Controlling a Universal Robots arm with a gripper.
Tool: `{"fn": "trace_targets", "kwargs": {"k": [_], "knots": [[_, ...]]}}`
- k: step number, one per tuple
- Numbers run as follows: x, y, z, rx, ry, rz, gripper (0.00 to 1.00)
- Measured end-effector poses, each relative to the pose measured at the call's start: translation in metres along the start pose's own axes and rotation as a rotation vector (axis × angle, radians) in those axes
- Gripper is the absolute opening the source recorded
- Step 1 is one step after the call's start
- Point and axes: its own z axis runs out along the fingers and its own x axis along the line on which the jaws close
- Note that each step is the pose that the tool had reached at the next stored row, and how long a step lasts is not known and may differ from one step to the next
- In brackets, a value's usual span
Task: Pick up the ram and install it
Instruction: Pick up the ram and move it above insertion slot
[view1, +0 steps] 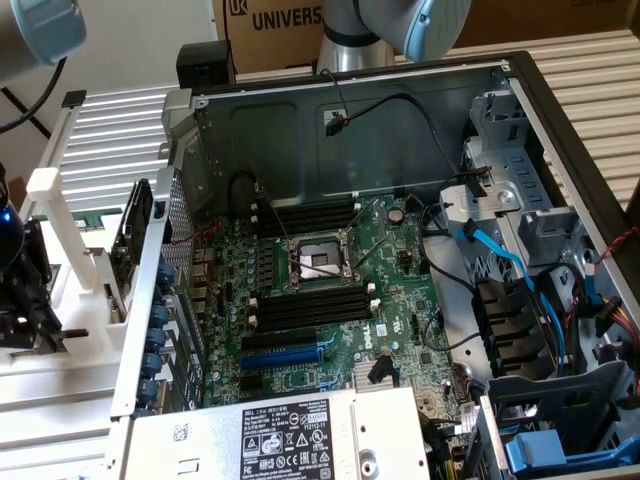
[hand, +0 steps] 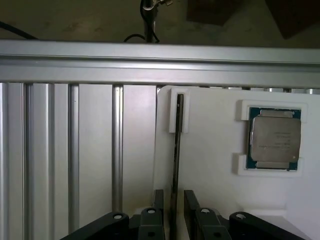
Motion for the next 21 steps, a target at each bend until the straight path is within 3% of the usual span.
{"fn": "trace_targets", "kwargs": {"k": [2,4,17,21], "knots": [[0.0,0.0,0.0,0.0,0.0,0.0,0.28],[0.0,0.0,0.0,-0.0001,0.0,0.0,0.13],[-0.0001,-0.0001,-0.0003,0.0002,-0.0001,0.0,0.13],[-0.0017,0.0001,-0.0045,0.0001,0.0003,0.0,0.13]]}}
